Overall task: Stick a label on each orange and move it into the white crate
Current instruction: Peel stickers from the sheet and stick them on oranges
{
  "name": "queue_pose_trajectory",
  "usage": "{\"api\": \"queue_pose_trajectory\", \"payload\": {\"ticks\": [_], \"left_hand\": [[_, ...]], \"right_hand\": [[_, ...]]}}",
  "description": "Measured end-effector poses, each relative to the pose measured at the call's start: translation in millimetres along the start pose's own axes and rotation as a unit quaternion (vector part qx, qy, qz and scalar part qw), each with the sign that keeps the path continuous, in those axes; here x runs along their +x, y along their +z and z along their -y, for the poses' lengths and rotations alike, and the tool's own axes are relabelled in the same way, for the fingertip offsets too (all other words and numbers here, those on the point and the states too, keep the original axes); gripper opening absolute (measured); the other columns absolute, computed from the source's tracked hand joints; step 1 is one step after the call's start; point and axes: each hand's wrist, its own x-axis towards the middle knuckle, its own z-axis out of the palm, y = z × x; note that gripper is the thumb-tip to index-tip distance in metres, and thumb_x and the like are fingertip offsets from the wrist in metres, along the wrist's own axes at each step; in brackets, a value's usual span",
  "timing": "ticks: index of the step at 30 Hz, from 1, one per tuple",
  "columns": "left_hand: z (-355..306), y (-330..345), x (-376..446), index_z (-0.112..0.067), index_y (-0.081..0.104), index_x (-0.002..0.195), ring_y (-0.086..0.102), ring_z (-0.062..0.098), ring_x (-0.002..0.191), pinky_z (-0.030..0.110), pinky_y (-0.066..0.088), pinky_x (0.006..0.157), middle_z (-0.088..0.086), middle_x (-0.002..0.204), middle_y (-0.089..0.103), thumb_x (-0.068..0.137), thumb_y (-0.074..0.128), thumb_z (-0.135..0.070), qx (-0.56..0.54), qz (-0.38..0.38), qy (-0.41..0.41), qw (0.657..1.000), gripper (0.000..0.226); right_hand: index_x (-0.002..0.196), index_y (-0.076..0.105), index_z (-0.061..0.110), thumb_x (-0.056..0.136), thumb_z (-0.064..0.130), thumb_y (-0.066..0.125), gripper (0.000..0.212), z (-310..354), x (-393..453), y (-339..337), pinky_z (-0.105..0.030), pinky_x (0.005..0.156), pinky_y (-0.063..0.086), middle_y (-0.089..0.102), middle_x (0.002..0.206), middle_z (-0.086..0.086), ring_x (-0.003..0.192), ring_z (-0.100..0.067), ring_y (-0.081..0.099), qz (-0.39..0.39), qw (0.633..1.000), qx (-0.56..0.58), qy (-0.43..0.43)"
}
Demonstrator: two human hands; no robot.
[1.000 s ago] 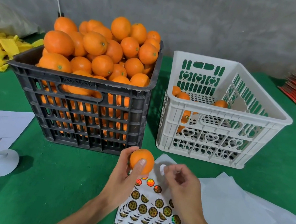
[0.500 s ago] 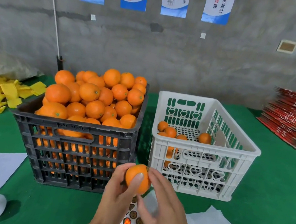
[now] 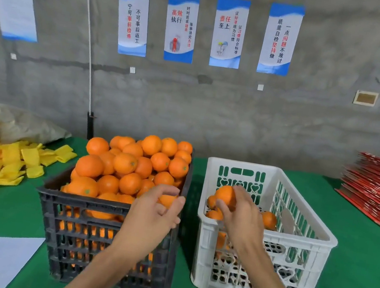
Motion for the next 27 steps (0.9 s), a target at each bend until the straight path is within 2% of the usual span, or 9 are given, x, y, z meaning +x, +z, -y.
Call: {"api": "queue_pose_trajectory", "payload": {"ticks": [5, 7, 10, 13, 16, 18, 20, 24, 27], "left_hand": [[10.3, -61.5, 40.5, -0.037, 0.067, 0.099, 0.066, 0.006, 0.073, 0.028, 0.047, 0.061, -0.013, 0.080, 0.072, 0.099, 0.071, -0.036, 0.147, -0.111, 0.070, 0.980, 0.004], [17.6, -79.0, 69.2, -0.024, 0.069, 0.111, 0.066, 0.015, 0.096, 0.036, 0.052, 0.077, -0.005, 0.104, 0.071, 0.095, 0.076, -0.024, 0.249, -0.138, 0.100, 0.953, 0.018], [27.2, -93.6, 109.2, -0.017, 0.058, 0.141, 0.052, 0.040, 0.124, 0.050, 0.044, 0.104, 0.015, 0.136, 0.055, 0.095, 0.074, -0.025, 0.444, -0.088, 0.044, 0.891, 0.050], [34.6, -92.6, 131.2, -0.026, 0.046, 0.152, 0.052, 0.043, 0.129, 0.052, 0.047, 0.106, 0.016, 0.146, 0.047, 0.097, 0.070, -0.038, 0.522, -0.039, -0.056, 0.850, 0.061], [33.3, -89.4, 138.5, -0.024, 0.044, 0.155, 0.058, 0.042, 0.127, 0.052, 0.054, 0.099, 0.018, 0.149, 0.047, 0.097, 0.072, -0.036, 0.492, -0.028, -0.088, 0.866, 0.066], [27.7, -89.0, 134.6, -0.022, 0.048, 0.153, 0.060, 0.040, 0.124, 0.051, 0.055, 0.095, 0.018, 0.144, 0.055, 0.095, 0.075, -0.035, 0.464, -0.058, -0.058, 0.882, 0.065], [20.1, -81.4, 119.1, -0.023, 0.055, 0.148, 0.062, 0.035, 0.119, 0.046, 0.055, 0.088, 0.014, 0.137, 0.062, 0.091, 0.078, -0.036, 0.392, -0.124, 0.030, 0.911, 0.063], [3.3, -44.8, 63.7, -0.029, 0.063, 0.137, 0.066, 0.010, 0.098, 0.026, 0.055, 0.080, -0.007, 0.123, 0.065, 0.086, 0.086, -0.037, 0.149, -0.144, 0.222, 0.953, 0.057], [6.0, -9.8, 22.8, -0.033, 0.064, 0.135, 0.068, 0.013, 0.102, 0.016, 0.054, 0.069, -0.011, 0.126, 0.062, 0.087, 0.082, -0.041, 0.027, -0.101, 0.262, 0.959, 0.052]], "right_hand": [[0.151, 0.045, 0.012, 0.100, -0.001, 0.052, 0.053, -3.4, 19.2, 15.5, -0.047, 0.094, 0.055, 0.009, 0.172, -0.004, 0.111, -0.030, 0.067, 0.007, 0.999, 0.030, 0.036], [0.150, 0.048, 0.012, 0.096, -0.011, 0.046, 0.059, -5.3, 22.0, 21.9, -0.044, 0.103, 0.051, 0.009, 0.172, 0.003, 0.137, -0.026, 0.050, -0.002, 0.994, 0.100, 0.034], [0.149, 0.047, 0.008, 0.095, -0.012, 0.047, 0.058, -5.8, 17.6, 34.5, -0.045, 0.103, 0.049, 0.020, 0.169, 0.001, 0.140, -0.032, 0.044, 0.016, 0.988, 0.155, 0.006], [0.150, 0.045, 0.006, 0.098, -0.001, 0.052, 0.053, -14.2, 6.8, 46.4, -0.050, 0.110, 0.044, 0.030, 0.162, -0.006, 0.141, -0.043, 0.040, 0.028, 0.990, 0.129, -0.048], [0.150, 0.045, 0.008, 0.101, 0.004, 0.047, 0.049, -18.4, 3.7, 50.2, -0.064, 0.115, 0.036, 0.030, 0.164, -0.008, 0.147, -0.042, 0.034, 0.038, 0.988, 0.119, -0.092], [0.142, 0.057, 0.007, 0.099, -0.002, 0.051, 0.044, -14.7, 0.5, 47.2, -0.047, 0.122, 0.033, 0.035, 0.163, -0.005, 0.148, -0.029, 0.036, 0.008, 0.992, 0.093, -0.090], [0.134, 0.065, 0.009, 0.099, -0.002, 0.054, 0.039, -11.0, -3.8, 41.2, -0.030, 0.121, 0.030, 0.040, 0.160, -0.002, 0.145, -0.020, 0.039, -0.029, 0.991, 0.088, -0.096], [0.134, 0.066, 0.006, 0.102, 0.002, 0.054, 0.034, 13.8, -16.9, 30.0, -0.043, 0.119, 0.039, 0.054, 0.149, -0.005, 0.139, -0.019, 0.049, -0.049, 0.977, 0.159, -0.131], [0.138, 0.062, 0.008, 0.104, 0.009, 0.054, 0.034, 35.2, -32.4, 19.0, -0.037, 0.111, 0.047, 0.059, 0.144, 0.000, 0.135, -0.010, 0.052, -0.046, 0.954, 0.229, -0.188]]}}
